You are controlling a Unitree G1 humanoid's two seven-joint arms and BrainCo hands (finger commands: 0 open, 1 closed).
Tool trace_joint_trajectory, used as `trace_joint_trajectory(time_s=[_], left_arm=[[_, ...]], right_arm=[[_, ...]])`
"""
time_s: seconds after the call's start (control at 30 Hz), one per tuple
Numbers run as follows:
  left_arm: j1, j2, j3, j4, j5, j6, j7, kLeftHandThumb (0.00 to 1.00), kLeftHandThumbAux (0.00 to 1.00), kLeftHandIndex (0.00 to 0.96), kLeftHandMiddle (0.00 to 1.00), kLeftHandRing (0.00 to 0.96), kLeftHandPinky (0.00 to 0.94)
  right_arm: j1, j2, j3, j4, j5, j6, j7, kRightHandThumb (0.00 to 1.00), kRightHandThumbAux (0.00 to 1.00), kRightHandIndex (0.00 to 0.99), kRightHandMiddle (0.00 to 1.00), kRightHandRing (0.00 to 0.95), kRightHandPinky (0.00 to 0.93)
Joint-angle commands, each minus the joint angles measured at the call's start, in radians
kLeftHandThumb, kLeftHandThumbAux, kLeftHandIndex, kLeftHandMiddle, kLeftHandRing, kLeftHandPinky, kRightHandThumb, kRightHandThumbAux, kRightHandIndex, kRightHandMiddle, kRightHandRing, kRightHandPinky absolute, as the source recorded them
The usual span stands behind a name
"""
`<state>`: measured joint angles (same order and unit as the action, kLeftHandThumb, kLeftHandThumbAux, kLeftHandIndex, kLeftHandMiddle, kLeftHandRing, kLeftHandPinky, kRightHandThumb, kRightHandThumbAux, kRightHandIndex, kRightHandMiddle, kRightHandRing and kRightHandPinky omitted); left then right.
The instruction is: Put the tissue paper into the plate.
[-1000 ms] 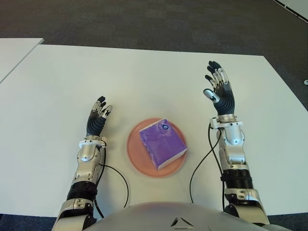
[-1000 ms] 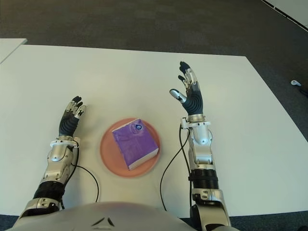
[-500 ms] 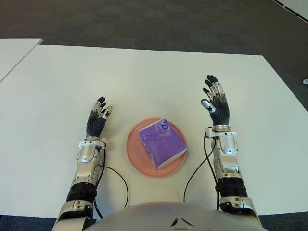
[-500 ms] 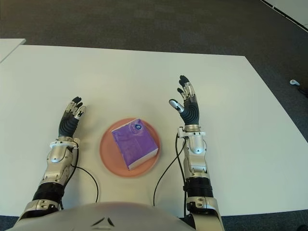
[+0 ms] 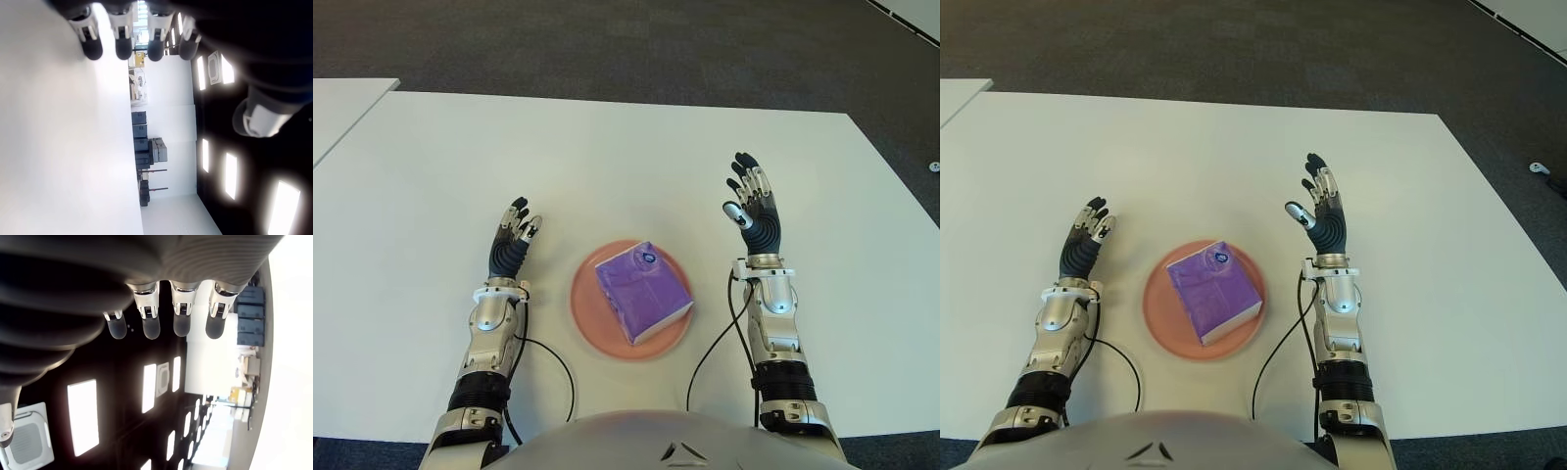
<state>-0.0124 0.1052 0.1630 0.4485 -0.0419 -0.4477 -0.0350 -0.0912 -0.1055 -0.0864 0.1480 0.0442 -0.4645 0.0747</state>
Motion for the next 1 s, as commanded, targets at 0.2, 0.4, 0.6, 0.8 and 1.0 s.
trace_joint_trajectory(time_s=[0.2, 0.4, 0.6, 0.8, 1.0], left_arm=[[0.023, 0.0, -0.004, 0.027, -0.001, 0.013, -0.005, 0.0, 0.46, 0.0, 0.0, 0.0, 0.0], [0.024, 0.0, -0.003, 0.024, 0.001, 0.016, -0.001, 0.0, 0.461, 0.0, 0.0, 0.0, 0.0], [0.023, 0.001, -0.001, 0.026, -0.001, 0.012, -0.001, 0.0, 0.466, 0.0, 0.0, 0.0, 0.0], [0.025, 0.004, 0.0, 0.03, -0.005, 0.001, -0.012, 0.0, 0.469, 0.0, 0.0, 0.0, 0.0], [0.028, 0.003, 0.001, 0.026, -0.009, -0.004, -0.017, 0.0, 0.469, 0.0, 0.0, 0.0, 0.0]], right_arm=[[0.001, 0.006, -0.001, 0.001, 0.005, -0.005, 0.001, 0.0, 0.489, 0.0, 0.0, 0.0, 0.0], [0.022, 0.076, 0.008, 0.339, -0.111, 0.011, -0.175, 0.009, 0.462, 0.0, 0.0, 0.0, 0.0], [-0.022, 0.083, -0.005, 0.433, -0.088, 0.053, -0.194, 0.03, 0.443, 0.0, 0.0, 0.0, 0.0], [-0.203, 0.055, -0.064, 0.844, -0.036, 0.087, -0.174, 0.007, 0.5, 0.0, 0.0, 0.0, 0.0], [-0.189, 0.073, -0.066, 0.853, -0.03, 0.003, -0.164, 0.0, 0.512, 0.0, 0.0, 0.0, 0.0]])
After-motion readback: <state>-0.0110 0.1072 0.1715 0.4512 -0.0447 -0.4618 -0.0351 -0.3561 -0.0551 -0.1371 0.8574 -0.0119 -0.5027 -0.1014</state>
